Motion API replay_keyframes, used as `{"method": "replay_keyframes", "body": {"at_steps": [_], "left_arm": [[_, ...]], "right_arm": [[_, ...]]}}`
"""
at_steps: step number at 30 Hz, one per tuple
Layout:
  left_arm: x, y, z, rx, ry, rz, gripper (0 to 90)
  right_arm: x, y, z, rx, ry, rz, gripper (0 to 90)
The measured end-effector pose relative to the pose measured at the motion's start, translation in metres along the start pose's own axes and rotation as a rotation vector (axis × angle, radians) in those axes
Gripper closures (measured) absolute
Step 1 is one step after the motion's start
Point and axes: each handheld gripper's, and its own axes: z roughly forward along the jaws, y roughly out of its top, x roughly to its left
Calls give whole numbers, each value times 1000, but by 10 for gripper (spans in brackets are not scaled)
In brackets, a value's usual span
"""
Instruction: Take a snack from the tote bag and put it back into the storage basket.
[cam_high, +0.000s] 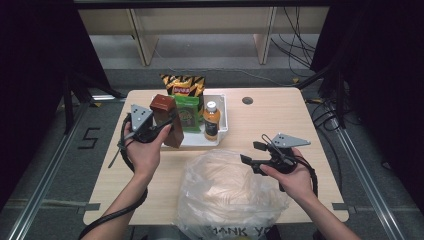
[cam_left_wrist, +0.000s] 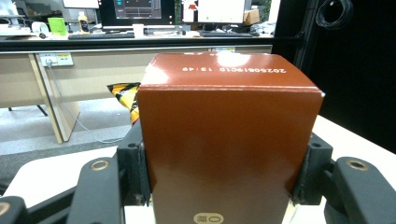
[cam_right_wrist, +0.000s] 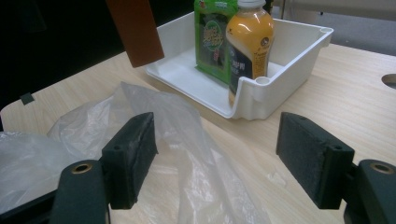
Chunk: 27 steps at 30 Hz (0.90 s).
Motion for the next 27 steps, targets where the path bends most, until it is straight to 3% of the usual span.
{"method": "replay_keyframes", "body": {"at_steps": [1, 4, 6, 25, 27], "left_arm": [[1, 0, 1, 0, 4, -1, 373], [3, -2, 4, 3, 15, 0, 374], [6, -4, 6, 10, 23, -2, 373], [16, -10, 20, 23, 65, -8, 373], [17, -10, 22, 25, 66, -7, 373]], "right_arm": [[2, 0, 0, 4, -6, 18, 292], [0, 0, -1, 4, -3, -8, 291], [1, 0, 0, 4, 6, 14, 291], [1, -1, 0, 9, 6, 10, 291], [-1, -1, 2, -3, 13, -25, 291]]}}
